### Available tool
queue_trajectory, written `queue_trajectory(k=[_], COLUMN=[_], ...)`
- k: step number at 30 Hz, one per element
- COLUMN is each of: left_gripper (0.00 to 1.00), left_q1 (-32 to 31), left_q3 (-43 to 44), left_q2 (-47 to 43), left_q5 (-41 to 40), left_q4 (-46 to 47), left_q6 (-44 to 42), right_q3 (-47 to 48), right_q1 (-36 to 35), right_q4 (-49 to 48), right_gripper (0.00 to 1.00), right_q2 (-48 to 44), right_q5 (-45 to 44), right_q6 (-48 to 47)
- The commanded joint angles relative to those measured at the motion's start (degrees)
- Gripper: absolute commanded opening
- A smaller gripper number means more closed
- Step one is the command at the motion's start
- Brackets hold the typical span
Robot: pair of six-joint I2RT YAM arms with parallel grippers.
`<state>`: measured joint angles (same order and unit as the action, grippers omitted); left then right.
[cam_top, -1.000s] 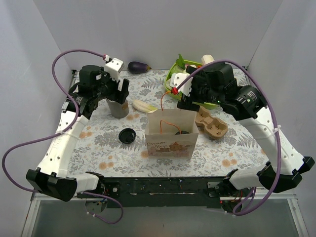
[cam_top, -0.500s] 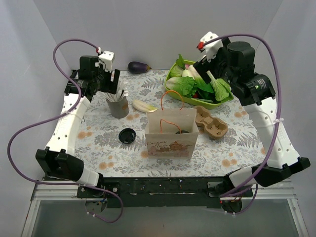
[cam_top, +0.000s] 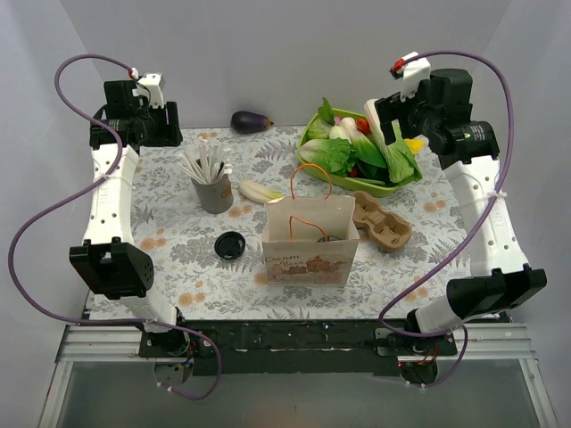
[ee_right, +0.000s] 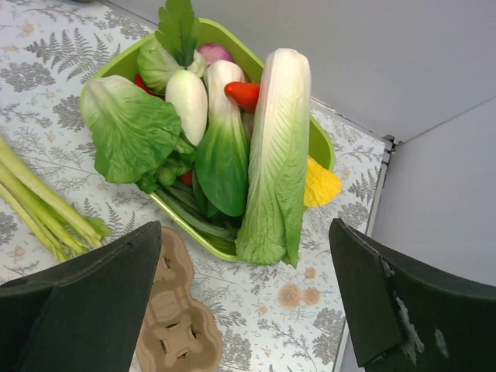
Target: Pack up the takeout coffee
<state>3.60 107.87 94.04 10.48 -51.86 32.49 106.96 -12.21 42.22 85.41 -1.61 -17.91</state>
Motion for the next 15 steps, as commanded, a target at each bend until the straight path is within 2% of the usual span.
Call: queue_trajectory(k=[1, 15], left_gripper=[0.54, 0.39], left_q1=[1.1, 1.3], left_q3=[1.5, 8.7], left_q2=[1.4, 12.8], left_q5=[5.9, 4.9], left_q4=[-2.1, -2.9], left_q6=[0.9, 0.9], right_q3=[0.1, -3.2], right_q1=[-0.2, 0.0], right_q4=[-1.8, -2.1], right_gripper=[0.95, 0.95], right_q2=[0.2, -0.4], right_q5=[3.5, 4.3], right_q6=[2.0, 2.1])
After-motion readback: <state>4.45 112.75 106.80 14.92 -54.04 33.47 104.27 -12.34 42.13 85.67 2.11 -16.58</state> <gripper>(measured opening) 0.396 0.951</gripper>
